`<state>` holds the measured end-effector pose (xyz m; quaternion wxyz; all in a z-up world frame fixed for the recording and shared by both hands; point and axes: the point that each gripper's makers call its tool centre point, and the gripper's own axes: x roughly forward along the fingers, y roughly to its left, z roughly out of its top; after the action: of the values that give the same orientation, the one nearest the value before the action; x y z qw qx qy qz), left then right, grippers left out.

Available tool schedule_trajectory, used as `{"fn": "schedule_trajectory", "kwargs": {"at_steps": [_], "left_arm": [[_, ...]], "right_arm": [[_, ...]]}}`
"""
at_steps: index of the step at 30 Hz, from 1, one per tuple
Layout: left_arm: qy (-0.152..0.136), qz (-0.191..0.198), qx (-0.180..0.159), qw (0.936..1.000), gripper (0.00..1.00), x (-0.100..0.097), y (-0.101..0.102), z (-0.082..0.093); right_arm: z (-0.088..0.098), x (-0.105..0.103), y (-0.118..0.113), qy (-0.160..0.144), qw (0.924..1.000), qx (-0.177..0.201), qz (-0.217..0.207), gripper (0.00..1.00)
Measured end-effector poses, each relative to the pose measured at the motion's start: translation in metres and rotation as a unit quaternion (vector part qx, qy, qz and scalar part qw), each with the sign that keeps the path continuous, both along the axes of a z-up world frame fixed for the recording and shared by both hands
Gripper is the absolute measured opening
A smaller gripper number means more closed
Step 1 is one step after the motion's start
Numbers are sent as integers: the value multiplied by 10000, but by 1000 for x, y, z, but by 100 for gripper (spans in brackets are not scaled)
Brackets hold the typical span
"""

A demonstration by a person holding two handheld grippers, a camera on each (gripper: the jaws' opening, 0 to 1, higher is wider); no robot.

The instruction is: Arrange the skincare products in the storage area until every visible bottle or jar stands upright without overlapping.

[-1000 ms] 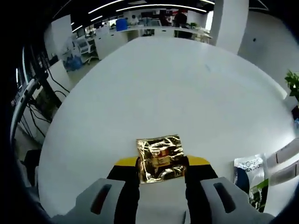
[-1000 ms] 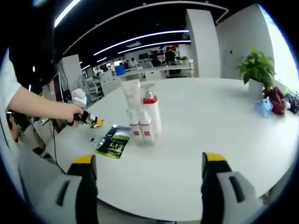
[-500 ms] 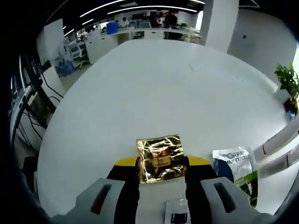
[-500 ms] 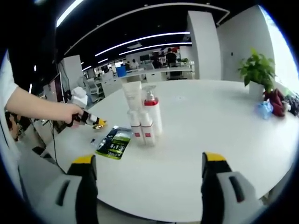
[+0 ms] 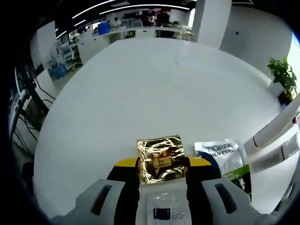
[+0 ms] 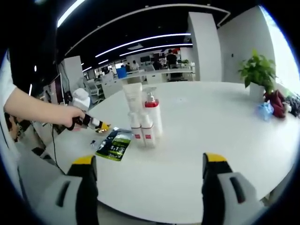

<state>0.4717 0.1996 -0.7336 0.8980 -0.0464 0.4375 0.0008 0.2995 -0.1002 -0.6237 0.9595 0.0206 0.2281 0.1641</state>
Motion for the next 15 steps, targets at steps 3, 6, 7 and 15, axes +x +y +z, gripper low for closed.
{"fn": "schedule_trajectory", "kwargs": {"at_steps": [3,6,7,15], "left_arm": [[10,-62,32,10000,35,-3,-5,-1],[12,-168,122,9998,35,-7,-8,-1],[12,-202,149,9997,35,-7,-7,-2],[69,-293,252,9992,36,-16,-7,-5]], "right_arm": [[0,0,0,-4,10000,2,-6,94],[0,0,0,-1,10000,-1,-11,94],[0,0,0,1,10000,-3,-11,94],[0,0,0,12,10000,-14,-5,94]]}}
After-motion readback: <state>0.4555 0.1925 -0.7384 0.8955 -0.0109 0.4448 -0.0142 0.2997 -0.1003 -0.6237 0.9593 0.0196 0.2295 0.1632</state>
